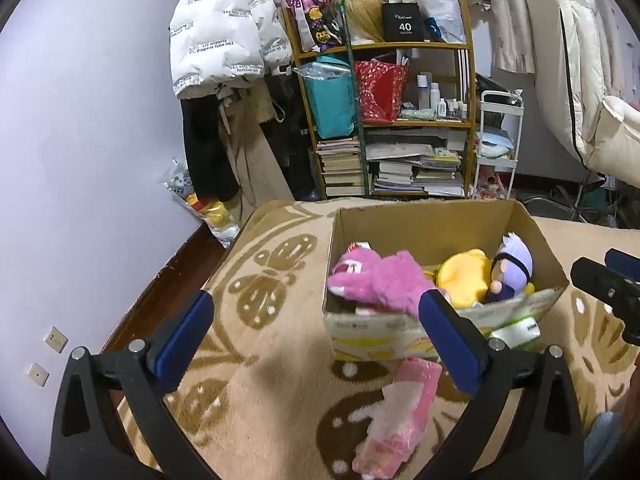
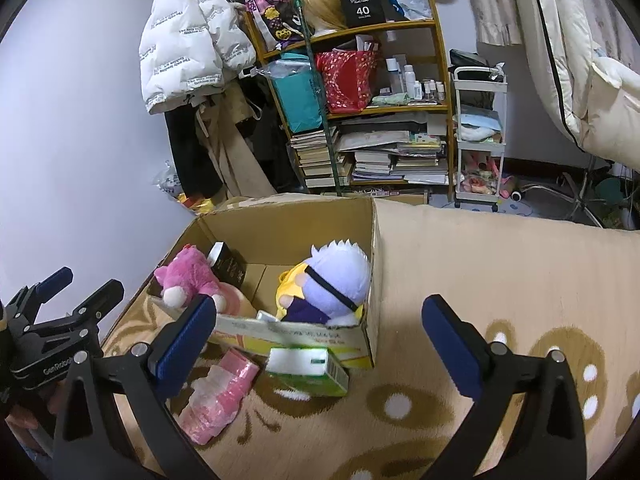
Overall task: Organize soft objects
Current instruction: 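Move both open tools toward the pink wrapped roll and green tissue box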
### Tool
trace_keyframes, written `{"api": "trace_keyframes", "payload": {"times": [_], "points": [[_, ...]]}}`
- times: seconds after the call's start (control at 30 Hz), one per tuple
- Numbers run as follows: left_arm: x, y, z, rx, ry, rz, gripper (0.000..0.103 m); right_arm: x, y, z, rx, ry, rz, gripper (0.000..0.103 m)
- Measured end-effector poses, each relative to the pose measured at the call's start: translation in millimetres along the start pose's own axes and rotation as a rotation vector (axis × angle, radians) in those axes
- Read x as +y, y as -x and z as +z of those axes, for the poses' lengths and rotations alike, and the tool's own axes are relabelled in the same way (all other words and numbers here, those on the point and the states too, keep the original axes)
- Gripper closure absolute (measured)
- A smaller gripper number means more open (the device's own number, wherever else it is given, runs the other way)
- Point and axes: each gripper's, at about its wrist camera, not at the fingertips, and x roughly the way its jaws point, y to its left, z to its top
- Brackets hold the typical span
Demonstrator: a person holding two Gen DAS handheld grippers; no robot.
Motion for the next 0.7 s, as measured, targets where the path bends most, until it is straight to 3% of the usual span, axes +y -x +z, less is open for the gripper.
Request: {"api": "trace_keyframes", "payload": {"times": [0.27, 0.7], "points": [[4.0, -7.9, -21.5, 0.093, 0.024, -0.033, 0.001, 1.1, -1.8, -10.8, 0.014, -0.007, 0.012, 0.0], [-8.4, -46.1, -56.9, 0.229, 0.003, -0.053, 0.001, -7.5, -40.4, -34.6, 0.112, -0.001, -0.011, 0.0]]}}
